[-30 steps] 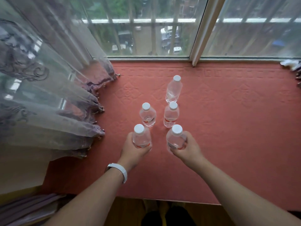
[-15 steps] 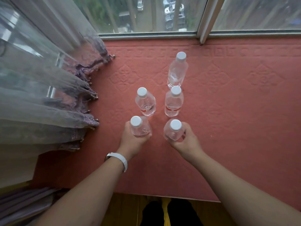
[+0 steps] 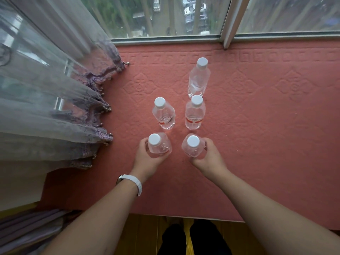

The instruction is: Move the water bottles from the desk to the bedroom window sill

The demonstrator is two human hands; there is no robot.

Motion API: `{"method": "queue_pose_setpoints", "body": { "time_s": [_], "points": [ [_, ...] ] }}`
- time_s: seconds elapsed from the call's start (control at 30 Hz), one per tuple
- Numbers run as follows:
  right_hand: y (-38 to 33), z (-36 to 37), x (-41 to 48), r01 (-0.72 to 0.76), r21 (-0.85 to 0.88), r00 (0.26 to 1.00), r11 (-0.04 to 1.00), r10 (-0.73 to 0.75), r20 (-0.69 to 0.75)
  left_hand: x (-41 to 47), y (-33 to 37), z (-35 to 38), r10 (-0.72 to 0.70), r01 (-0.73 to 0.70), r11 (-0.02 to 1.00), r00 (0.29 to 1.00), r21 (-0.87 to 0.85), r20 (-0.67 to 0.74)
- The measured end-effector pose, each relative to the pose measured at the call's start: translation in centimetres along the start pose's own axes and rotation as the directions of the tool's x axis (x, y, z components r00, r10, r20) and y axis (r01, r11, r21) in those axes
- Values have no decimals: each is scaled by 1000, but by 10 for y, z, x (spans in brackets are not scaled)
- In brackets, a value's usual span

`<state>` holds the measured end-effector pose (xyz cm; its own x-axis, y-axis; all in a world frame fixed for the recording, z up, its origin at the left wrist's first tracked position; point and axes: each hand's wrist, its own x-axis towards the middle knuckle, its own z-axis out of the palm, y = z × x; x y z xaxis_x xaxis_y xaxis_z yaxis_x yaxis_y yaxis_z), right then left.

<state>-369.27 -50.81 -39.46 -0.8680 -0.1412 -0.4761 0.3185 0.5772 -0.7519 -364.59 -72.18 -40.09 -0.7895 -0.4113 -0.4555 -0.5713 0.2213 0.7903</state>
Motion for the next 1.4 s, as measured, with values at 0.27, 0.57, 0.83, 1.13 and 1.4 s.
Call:
{"method": "queue_pose_setpoints", "body": {
  "time_s": [0.27,0.57,0.83,1.13,1.4],
  "points": [
    [-15,-21,-40,-48,-129,999,990,49,9,-43,5,-37,-33,31,990,999,137,12],
    [-62,-66,-104,-50,-162,997,985,40,-67,-112,50,-83,74,-92,973,993,210,93],
    [-98,-99,-160,36,-349,985,936,-91,-145,-144,111,-100,337,-418,835,903,359,266],
    [-115,-140,-221,-45,-577,980,815,-75,-183,-174,163,-73,400,-615,539,788,575,469],
    [-76,-187,-291,-88,-670,968,737,-94,-231,-236,189,-33,515,-730,124,626,672,585]
  ]
}}
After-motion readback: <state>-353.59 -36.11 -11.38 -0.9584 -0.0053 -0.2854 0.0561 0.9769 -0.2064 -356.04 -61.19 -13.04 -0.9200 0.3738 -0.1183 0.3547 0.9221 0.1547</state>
